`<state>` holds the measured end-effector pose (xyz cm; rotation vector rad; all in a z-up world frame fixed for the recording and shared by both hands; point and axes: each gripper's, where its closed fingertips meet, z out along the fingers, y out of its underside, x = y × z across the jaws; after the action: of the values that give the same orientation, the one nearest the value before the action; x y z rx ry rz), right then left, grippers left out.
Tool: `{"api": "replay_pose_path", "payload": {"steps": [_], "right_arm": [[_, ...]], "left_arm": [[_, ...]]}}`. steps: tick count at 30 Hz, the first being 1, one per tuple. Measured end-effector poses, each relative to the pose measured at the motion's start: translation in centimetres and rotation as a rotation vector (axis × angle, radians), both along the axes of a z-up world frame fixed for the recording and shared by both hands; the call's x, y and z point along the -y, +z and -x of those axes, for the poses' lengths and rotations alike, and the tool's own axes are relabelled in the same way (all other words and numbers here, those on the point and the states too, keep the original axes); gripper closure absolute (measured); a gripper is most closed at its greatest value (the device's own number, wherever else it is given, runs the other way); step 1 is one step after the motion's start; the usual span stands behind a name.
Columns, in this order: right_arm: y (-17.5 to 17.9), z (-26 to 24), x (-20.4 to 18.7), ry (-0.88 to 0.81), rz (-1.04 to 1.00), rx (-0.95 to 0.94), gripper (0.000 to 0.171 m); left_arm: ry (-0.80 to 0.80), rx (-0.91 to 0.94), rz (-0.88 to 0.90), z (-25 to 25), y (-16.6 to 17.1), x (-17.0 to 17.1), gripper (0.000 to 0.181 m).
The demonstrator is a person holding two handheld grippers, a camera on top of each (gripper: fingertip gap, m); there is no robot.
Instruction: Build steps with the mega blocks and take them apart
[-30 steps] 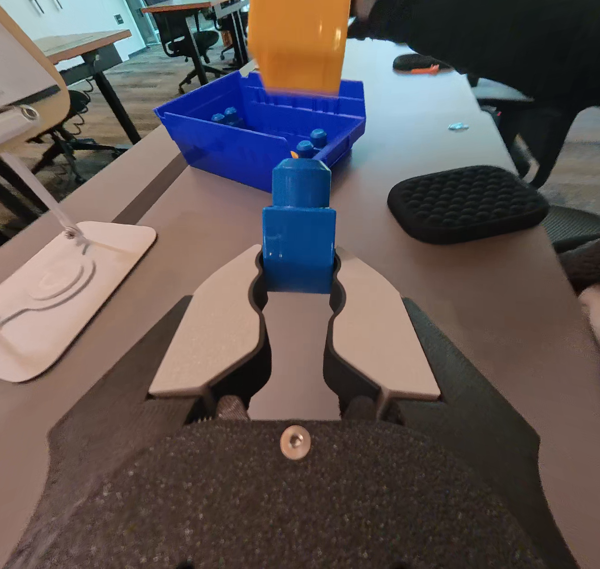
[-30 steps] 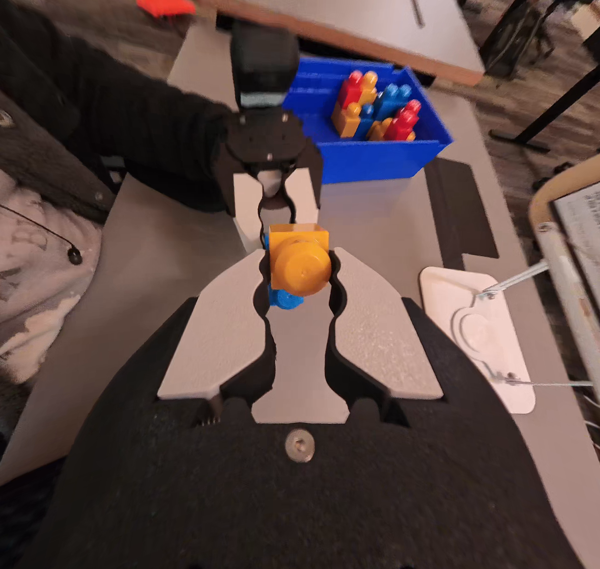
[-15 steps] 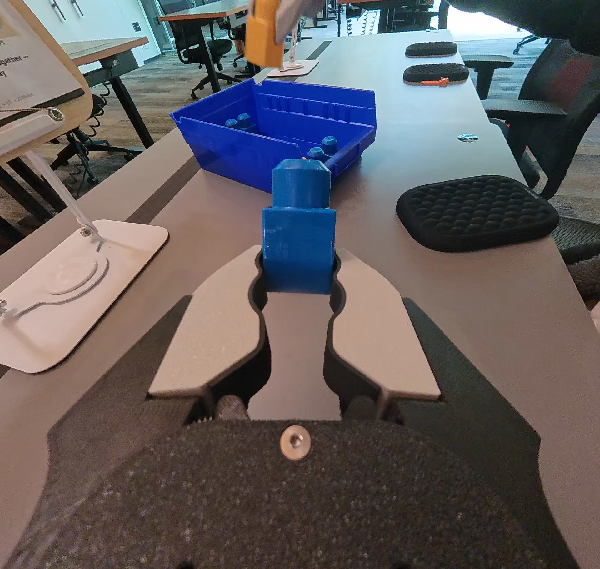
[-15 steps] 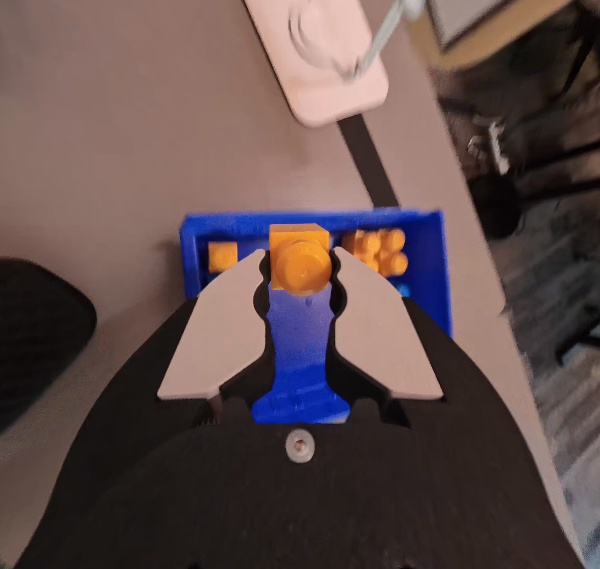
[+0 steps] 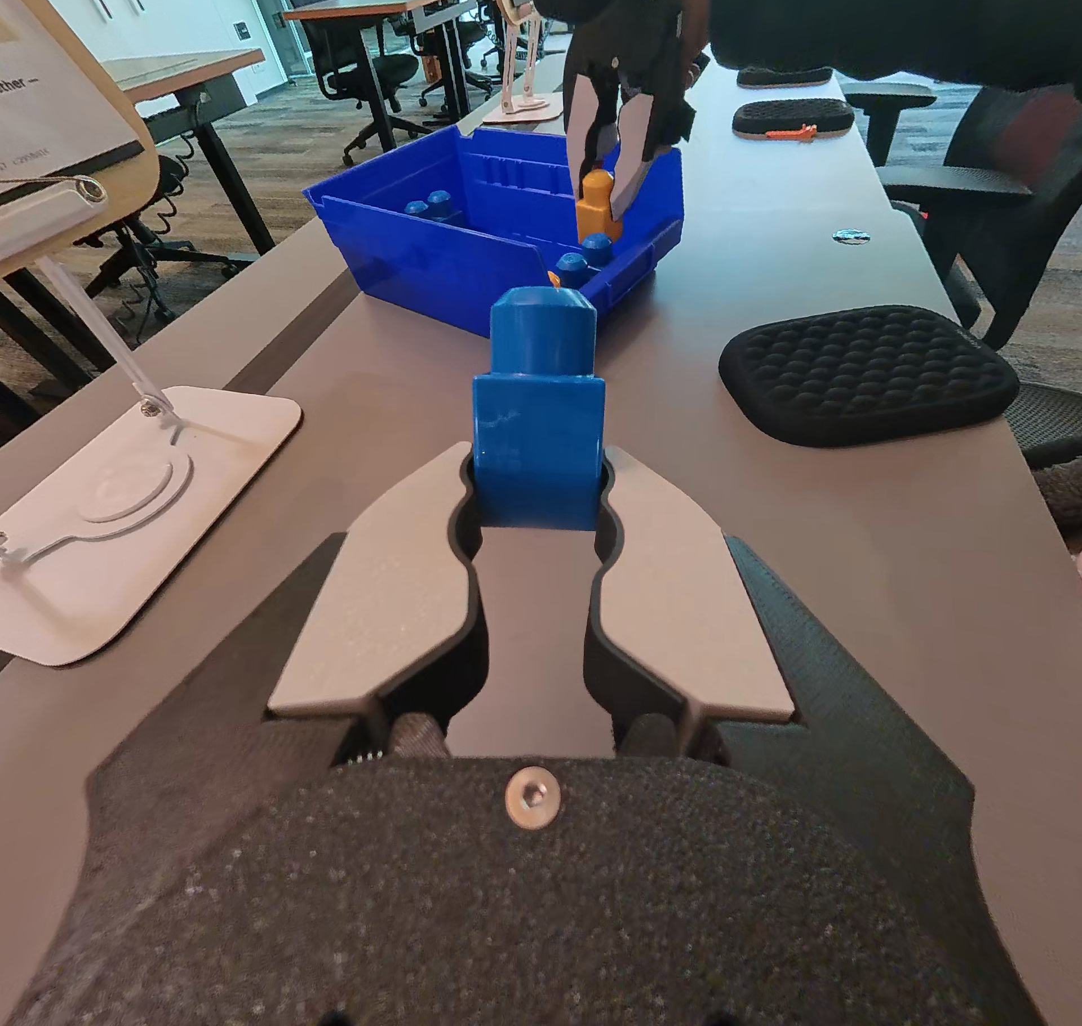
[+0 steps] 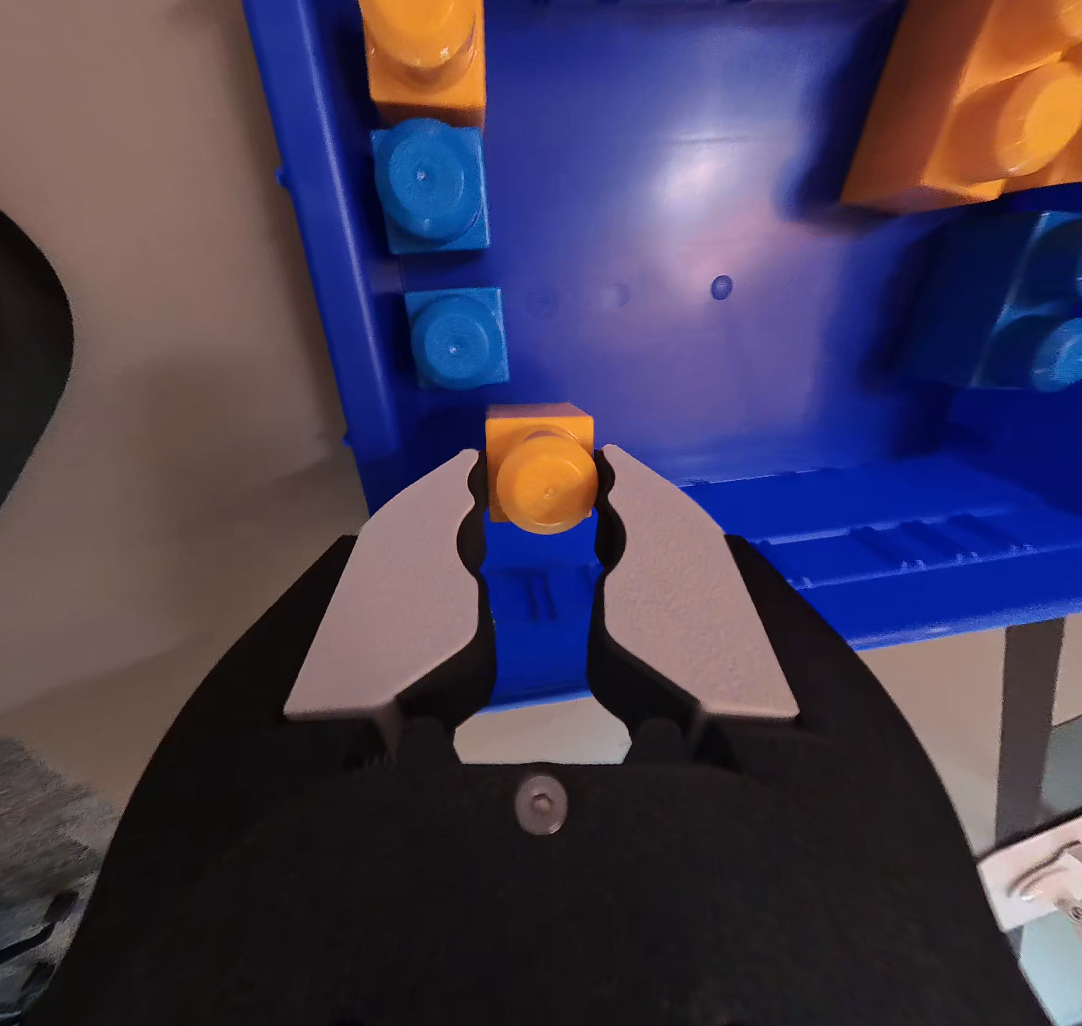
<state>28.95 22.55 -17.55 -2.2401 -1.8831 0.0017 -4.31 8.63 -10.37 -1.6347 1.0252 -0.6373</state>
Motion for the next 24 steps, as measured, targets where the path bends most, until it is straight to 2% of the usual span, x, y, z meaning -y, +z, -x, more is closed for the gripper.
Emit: {"api": "replay_pose_path", "payload": {"steps": [8, 24], "right_arm": [[-2.1, -0.5, 1.1, -0.044, 0.043, 0.025, 0.137], [-3.6, -0.7, 0.9, -0.094, 0.047, 0.102, 0.137]], "left_arm": [[0.0, 0.002, 0.002, 0.0, -0.1, 0.0, 0.145], [0.003, 0.02, 0.0, 0.2, 0.2, 0.0, 0.145]]}}
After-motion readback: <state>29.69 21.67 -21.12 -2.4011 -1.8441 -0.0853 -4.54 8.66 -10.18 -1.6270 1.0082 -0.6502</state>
